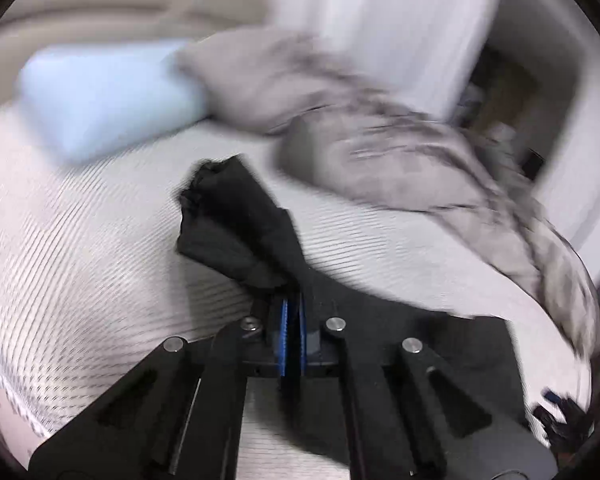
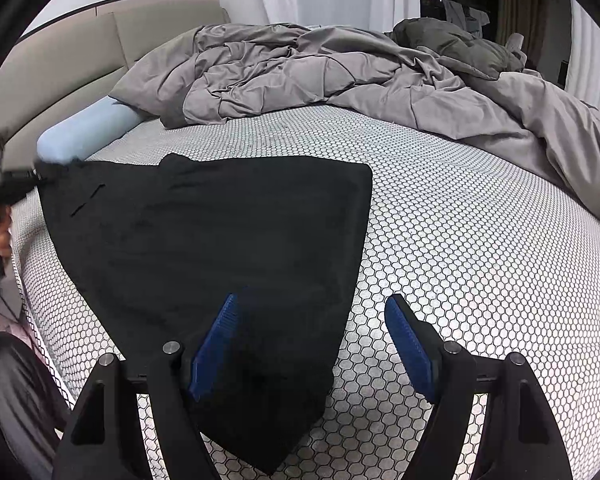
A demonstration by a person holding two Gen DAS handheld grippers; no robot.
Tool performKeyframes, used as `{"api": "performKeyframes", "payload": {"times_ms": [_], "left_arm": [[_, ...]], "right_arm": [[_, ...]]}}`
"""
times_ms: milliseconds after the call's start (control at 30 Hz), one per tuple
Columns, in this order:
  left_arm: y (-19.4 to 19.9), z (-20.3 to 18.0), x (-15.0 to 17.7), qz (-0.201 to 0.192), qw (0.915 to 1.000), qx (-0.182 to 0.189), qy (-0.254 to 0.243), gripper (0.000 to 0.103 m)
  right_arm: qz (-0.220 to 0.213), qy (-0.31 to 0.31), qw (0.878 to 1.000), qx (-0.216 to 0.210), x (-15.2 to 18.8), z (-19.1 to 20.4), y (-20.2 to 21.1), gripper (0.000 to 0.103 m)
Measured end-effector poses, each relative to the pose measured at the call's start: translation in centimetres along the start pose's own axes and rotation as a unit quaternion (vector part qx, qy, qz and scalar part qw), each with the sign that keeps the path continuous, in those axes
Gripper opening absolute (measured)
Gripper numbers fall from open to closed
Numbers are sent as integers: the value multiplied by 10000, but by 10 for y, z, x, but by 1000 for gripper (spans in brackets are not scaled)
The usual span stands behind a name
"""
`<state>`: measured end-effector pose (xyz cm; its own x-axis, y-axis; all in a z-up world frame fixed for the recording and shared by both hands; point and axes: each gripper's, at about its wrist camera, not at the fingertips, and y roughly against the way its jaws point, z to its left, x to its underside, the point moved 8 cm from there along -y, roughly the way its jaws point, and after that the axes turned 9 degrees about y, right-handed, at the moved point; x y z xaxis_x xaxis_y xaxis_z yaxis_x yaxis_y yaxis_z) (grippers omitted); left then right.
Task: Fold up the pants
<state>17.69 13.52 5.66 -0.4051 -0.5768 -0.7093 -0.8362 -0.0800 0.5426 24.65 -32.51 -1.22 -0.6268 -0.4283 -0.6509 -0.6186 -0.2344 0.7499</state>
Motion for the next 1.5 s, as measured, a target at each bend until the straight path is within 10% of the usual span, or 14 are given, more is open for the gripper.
{"api": "performKeyframes", "payload": {"times_ms": [233, 367, 433, 633, 833, 967, 1133, 1300, 1500], "left_arm": [[20, -228, 57, 491, 9688, 1909, -1502, 3], [-9, -294, 151, 1973, 9244, 2676, -1871, 46], [-18, -292, 181, 2362, 9160, 2673, -1834, 50], [-49, -234, 149, 1761, 9451, 2189, -1667, 81], [-117, -141, 124, 1551, 9759, 1337, -761, 81], [-139, -99, 122, 1846, 9780, 907, -344, 74], [-136, -86, 127, 1784, 9776, 850, -719, 74], [-125, -95, 131, 1873, 9741, 912, -882, 74], [-121, -102, 133, 1872, 9733, 899, -976, 74]], "right_arm": [[19, -129, 9997, 186, 0, -17, 0, 77], [4, -459, 9983, 347, 4, -40, 2, 77], [-2, -659, 9970, 412, 7, -53, 4, 77], [-226, -889, 9957, 137, 6, -55, 16, 77], [-360, -1225, 9791, -1582, -8, -9, 2, 62], [-134, -1429, 9629, -2287, -14, 16, -16, 44], [415, -1470, 9636, -2192, -6, 29, -49, 44], [191, -1437, 9671, -2090, -19, 35, -55, 13], [-387, -1086, 9783, -1724, -34, 34, -9, 9]]}}
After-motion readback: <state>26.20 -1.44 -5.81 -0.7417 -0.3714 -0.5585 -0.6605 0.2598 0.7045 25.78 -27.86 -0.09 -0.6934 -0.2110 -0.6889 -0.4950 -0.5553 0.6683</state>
